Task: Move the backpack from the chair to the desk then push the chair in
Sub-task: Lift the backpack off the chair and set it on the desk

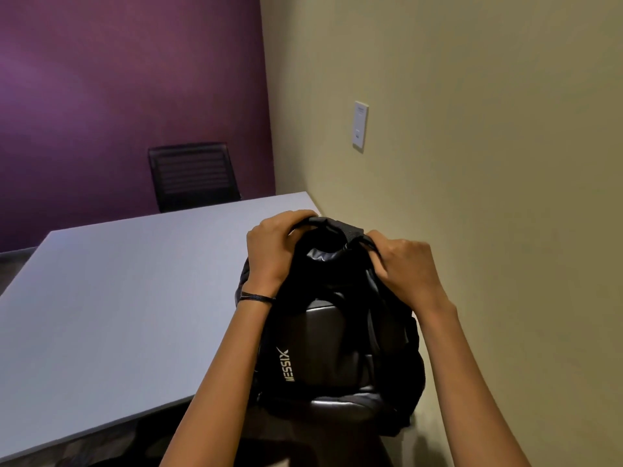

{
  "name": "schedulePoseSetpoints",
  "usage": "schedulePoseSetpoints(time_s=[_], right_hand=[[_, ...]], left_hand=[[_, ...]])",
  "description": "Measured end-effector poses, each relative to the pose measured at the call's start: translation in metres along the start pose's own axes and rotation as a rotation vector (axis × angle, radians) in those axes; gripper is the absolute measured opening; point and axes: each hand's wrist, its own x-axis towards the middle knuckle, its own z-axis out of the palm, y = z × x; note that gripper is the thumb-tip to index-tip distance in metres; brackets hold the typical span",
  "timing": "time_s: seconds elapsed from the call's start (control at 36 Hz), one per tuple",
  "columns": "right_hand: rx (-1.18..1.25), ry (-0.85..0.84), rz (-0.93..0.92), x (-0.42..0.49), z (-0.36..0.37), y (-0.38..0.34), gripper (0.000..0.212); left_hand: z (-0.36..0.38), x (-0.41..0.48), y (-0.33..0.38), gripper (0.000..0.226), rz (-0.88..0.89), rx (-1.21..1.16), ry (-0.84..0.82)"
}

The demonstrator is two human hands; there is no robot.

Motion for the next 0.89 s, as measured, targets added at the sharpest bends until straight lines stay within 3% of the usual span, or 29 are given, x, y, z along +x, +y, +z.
schedulePoseSetpoints(time_s=[0.28,0.39,0.47,0.58,0.89], right_hand=[[0.029,0.109,-0.064,0.068,0.018,0.039,0.008],[0.099,0.158,-0.096,0.085,0.020,0.050,0.030],[0.145,0.172,-0.114,0.096,0.029,0.058,0.034],[0.157,0.154,-0.096,0.106,0.056,0.070,0.018],[0.479,0.059,0.098,0.121,0.145,0.097,0.015]], left_hand=[[0.028,0.070,-0.006,0.015,0.057,0.048,0.063],[0.039,0.092,-0.004,0.016,0.101,0.048,0.129],[0.050,0.104,-0.008,0.018,0.121,0.059,0.147],[0.072,0.111,-0.022,0.024,0.109,0.061,0.130],[0.135,0.105,-0.071,0.023,-0.070,0.029,-0.024]])
